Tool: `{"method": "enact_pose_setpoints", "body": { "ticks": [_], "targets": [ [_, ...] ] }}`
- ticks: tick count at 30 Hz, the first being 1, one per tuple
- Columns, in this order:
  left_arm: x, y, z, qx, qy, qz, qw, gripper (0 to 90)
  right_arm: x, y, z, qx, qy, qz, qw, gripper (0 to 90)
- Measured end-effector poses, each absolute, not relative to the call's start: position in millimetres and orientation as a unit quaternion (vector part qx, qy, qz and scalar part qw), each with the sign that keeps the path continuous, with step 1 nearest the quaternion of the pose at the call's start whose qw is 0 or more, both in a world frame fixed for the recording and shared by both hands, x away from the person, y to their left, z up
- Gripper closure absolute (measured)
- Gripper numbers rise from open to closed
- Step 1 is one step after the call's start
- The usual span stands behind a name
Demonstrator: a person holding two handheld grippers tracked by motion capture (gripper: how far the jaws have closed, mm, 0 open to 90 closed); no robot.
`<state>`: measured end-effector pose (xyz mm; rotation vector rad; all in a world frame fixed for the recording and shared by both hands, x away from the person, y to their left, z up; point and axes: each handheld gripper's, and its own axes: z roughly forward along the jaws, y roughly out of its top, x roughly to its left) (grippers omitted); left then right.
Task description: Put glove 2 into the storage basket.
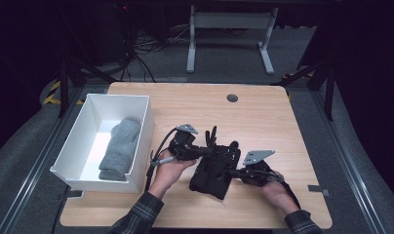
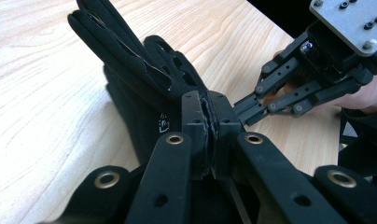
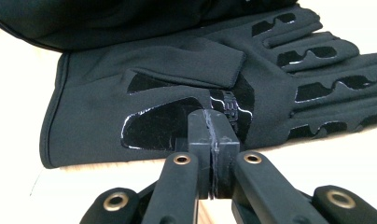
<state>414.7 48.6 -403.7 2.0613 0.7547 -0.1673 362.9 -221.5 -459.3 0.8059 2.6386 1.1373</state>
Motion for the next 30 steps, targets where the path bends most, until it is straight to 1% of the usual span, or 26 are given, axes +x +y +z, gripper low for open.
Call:
{"method": "enact_pose_setpoints", "body": {
  "ticks": [14,19,22,24,30],
  "targets": [
    [415.4,38.2,-415.9,0.845,0.305,-0.071,0.434,87.4,370.0,-178.1,-461.5,0.243,0.887,0.383,0.090,90.0],
    [416.2,35.3,-424.6,0.849,0.306,-0.077,0.423,87.3,370.5,-173.2,-462.1,0.241,0.886,0.385,0.092,90.0],
    [416.6,33.1,-429.2,0.850,0.306,-0.081,0.420,87.3,369.9,-174.5,-460.9,0.240,0.886,0.385,0.091,90.0],
    [416.7,32.0,-430.8,0.852,0.305,-0.082,0.418,87.3,368.7,-178.5,-458.3,0.240,0.886,0.385,0.098,90.0],
    [415.3,25.9,-436.8,0.855,0.303,-0.086,0.411,86.9,371.9,-216.0,-447.0,0.280,0.863,0.403,0.123,87.9]
  ]
}}
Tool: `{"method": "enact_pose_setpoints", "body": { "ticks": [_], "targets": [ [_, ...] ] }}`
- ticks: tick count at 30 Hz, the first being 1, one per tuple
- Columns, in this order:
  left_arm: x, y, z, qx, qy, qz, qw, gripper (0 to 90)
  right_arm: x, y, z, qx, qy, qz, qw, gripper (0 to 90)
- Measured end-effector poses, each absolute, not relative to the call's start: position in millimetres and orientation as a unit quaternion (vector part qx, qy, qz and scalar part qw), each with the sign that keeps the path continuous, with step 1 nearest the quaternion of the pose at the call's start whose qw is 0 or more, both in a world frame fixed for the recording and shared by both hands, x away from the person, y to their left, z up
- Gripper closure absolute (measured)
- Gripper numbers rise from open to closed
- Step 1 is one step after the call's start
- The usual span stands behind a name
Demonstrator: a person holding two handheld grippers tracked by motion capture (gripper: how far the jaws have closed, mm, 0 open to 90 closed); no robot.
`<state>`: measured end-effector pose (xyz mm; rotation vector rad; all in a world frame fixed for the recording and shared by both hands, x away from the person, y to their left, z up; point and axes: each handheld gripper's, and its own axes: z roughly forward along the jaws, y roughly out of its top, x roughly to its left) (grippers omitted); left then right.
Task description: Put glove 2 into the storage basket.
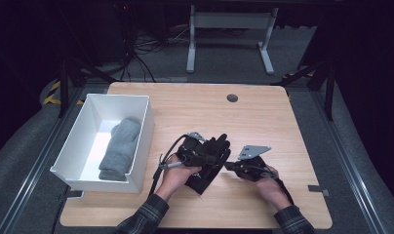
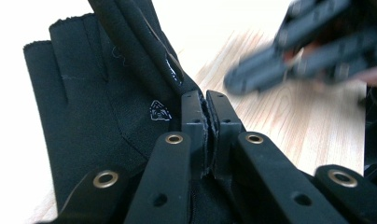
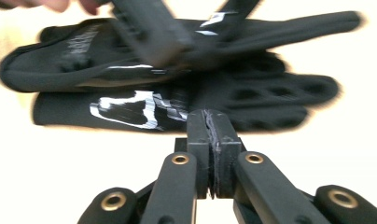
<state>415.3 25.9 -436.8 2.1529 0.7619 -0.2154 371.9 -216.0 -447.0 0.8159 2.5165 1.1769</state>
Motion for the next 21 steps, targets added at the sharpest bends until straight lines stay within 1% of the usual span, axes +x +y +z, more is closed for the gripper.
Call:
{"method": "enact_pose_setpoints", "body": {
  "ticks": [5,9,10,11,13,14,15,16,19,20,21],
  "targets": [
    [413.8,21.9,-440.5,0.860,0.299,-0.090,0.403,86.6,375.0,-248.5,-442.8,0.316,0.846,0.408,0.138,86.6],
    [411.5,15.9,-446.4,0.866,0.288,-0.104,0.395,84.3,377.3,-257.9,-442.8,0.329,0.840,0.407,0.142,83.6],
    [410.3,14.0,-447.3,0.868,0.285,-0.108,0.391,80.6,378.5,-261.1,-443.4,0.333,0.839,0.405,0.146,81.0],
    [408.2,11.6,-447.1,0.871,0.274,-0.112,0.391,71.9,379.9,-265.3,-444.7,0.341,0.837,0.401,0.149,75.0],
    [405.4,10.4,-444.0,0.872,0.269,-0.109,0.394,69.2,381.1,-268.3,-446.1,0.346,0.836,0.398,0.153,70.1],
    [404.4,10.8,-442.3,0.871,0.268,-0.109,0.398,70.0,381.4,-270.0,-446.6,0.349,0.836,0.394,0.155,67.2],
    [404.4,10.8,-442.3,0.871,0.268,-0.109,0.398,74.1,381.4,-270.0,-446.6,0.349,0.836,0.394,0.155,67.2],
    [403.4,12.2,-439.6,0.870,0.266,-0.106,0.401,74.1,381.8,-271.5,-447.3,0.352,0.835,0.391,0.159,64.2],
    [402.3,14.5,-437.0,0.872,0.265,-0.100,0.399,87.0,382.0,-276.8,-449.2,0.360,0.834,0.385,0.164,59.9],
    [402.3,14.0,-437.6,0.874,0.265,-0.099,0.395,89.5,382.0,-278.4,-449.8,0.361,0.834,0.384,0.165,58.8],
    [402.3,13.1,-438.8,0.875,0.266,-0.101,0.392,89.6,381.9,-280.1,-450.3,0.363,0.834,0.381,0.168,57.7]
  ]
}}
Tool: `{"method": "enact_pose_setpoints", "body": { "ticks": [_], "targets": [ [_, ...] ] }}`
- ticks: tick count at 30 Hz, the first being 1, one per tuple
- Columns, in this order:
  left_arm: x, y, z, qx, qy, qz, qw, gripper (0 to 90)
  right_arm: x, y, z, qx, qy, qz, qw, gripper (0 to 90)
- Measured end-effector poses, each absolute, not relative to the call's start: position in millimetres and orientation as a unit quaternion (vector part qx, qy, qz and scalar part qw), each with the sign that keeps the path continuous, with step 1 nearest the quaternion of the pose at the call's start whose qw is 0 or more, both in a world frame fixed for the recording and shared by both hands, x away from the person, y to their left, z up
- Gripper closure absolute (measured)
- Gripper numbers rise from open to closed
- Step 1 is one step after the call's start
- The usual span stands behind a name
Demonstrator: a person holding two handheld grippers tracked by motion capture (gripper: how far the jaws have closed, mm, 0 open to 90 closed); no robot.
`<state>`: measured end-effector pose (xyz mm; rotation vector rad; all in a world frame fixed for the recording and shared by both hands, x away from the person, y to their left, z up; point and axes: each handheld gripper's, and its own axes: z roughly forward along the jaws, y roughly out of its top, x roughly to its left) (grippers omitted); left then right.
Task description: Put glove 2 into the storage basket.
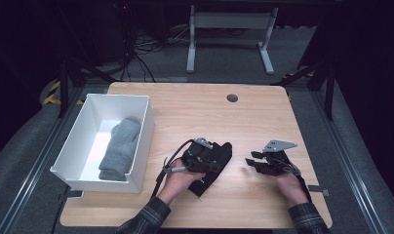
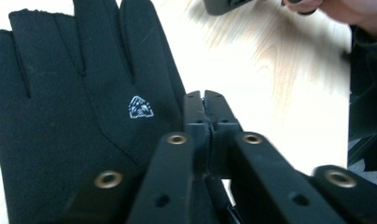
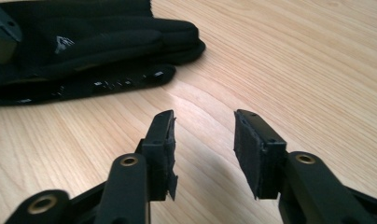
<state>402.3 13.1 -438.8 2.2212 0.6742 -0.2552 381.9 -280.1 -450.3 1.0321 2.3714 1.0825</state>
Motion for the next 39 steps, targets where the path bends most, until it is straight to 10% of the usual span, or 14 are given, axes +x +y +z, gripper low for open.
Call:
{"method": "enact_pose_setpoints", "body": {
  "ticks": [30,39],
  "targets": [
    [378.6,41.7,-430.7,0.911,0.246,-0.051,0.327,87.3,386.9,-300.3,-465.4,0.391,0.829,0.353,0.189,31.2],
    [394.9,44.5,-416.6,0.910,0.238,-0.022,0.339,57.3,387.9,-301.6,-468.6,0.399,0.822,0.358,0.194,22.0]
  ]
}}
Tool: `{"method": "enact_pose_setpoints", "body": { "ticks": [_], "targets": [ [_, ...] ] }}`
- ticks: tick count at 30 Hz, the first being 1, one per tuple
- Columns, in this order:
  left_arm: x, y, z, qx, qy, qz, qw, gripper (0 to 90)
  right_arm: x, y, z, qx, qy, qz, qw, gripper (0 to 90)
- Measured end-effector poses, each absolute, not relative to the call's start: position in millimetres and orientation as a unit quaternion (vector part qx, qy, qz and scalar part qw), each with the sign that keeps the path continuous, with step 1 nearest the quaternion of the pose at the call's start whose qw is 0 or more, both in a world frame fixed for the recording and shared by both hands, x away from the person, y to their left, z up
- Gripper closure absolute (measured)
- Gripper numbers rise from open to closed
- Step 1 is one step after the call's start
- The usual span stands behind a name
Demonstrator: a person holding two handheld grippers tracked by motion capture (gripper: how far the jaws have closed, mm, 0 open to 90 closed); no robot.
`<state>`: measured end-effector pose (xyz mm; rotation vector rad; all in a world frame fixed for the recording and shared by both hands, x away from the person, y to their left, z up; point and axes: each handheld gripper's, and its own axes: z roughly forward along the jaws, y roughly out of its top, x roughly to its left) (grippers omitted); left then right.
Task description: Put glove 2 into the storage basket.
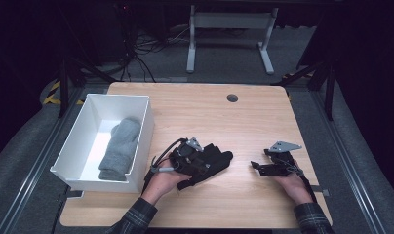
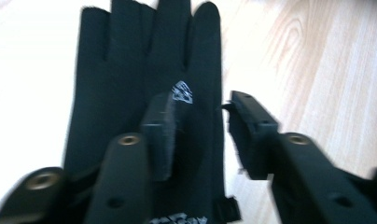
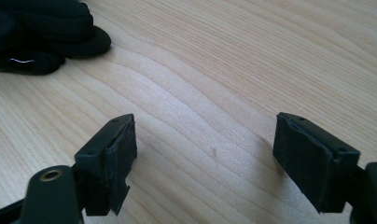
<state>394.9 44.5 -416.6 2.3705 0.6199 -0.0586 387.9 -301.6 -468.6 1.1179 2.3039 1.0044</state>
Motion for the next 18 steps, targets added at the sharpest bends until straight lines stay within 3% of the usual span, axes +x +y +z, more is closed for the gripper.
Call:
{"method": "enact_pose_setpoints", "body": {
  "ticks": [9,14,18],
  "targets": [
    [414.9,41.2,-422.1,0.913,0.230,0.014,0.337,29.5,387.8,-301.5,-468.6,0.400,0.821,0.358,0.195,21.8],
    [419.6,39.8,-432.4,0.919,0.234,0.032,0.317,19.1,387.7,-301.4,-468.6,0.400,0.821,0.358,0.195,21.8],
    [421.5,39.2,-437.9,0.922,0.230,0.034,0.309,16.9,387.7,-301.4,-468.6,0.400,0.821,0.358,0.195,21.8]
  ]
}}
